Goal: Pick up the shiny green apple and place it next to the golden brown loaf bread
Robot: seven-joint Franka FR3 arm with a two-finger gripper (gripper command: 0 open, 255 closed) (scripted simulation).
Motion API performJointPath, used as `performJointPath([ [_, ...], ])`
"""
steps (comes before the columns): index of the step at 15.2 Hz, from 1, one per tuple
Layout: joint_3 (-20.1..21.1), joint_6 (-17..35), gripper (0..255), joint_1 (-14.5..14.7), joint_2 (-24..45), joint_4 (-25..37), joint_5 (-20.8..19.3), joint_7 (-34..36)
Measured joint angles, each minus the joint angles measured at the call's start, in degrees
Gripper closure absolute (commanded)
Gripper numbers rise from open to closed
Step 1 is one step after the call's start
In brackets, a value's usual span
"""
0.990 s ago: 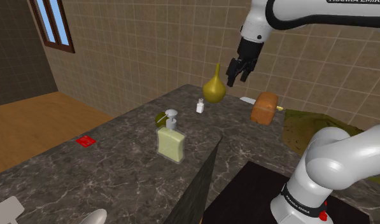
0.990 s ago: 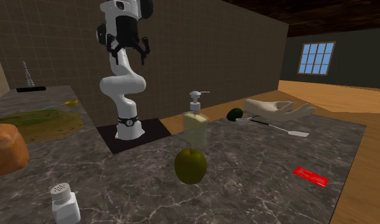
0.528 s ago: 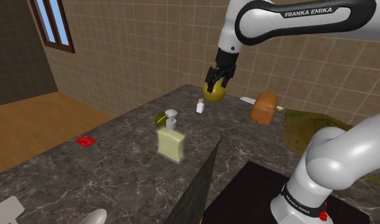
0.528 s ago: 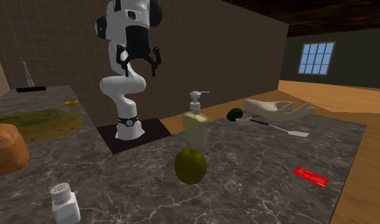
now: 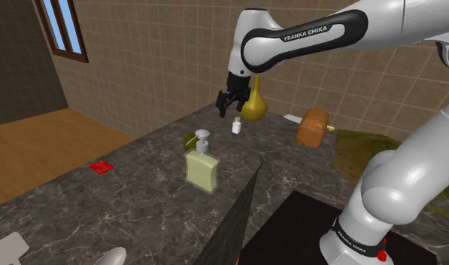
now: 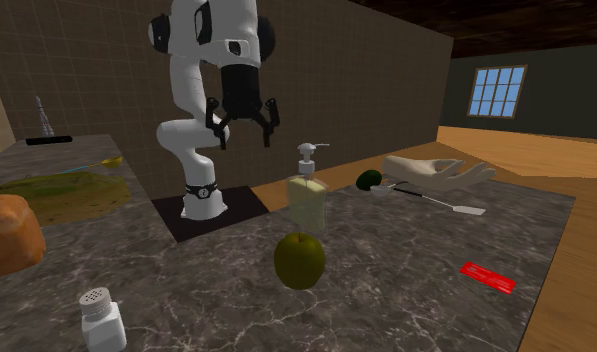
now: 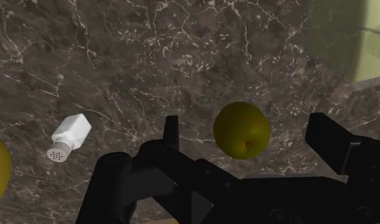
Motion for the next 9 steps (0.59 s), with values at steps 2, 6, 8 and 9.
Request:
performJointPath([
  [2, 0.4, 1.8, 0, 0.0, 4.1, 2.5, -0.4, 0.5],
  [6, 1.2, 4.7, 0, 0.2, 12.9, 8.4, -1.7, 1.8],
  [8, 1.5, 5.9, 0, 0.4, 17.2, 11.5, -2.4, 2.6],
  [9, 1.6, 6.6, 0, 0.5, 19.1, 12.7, -2.7, 2.9],
])
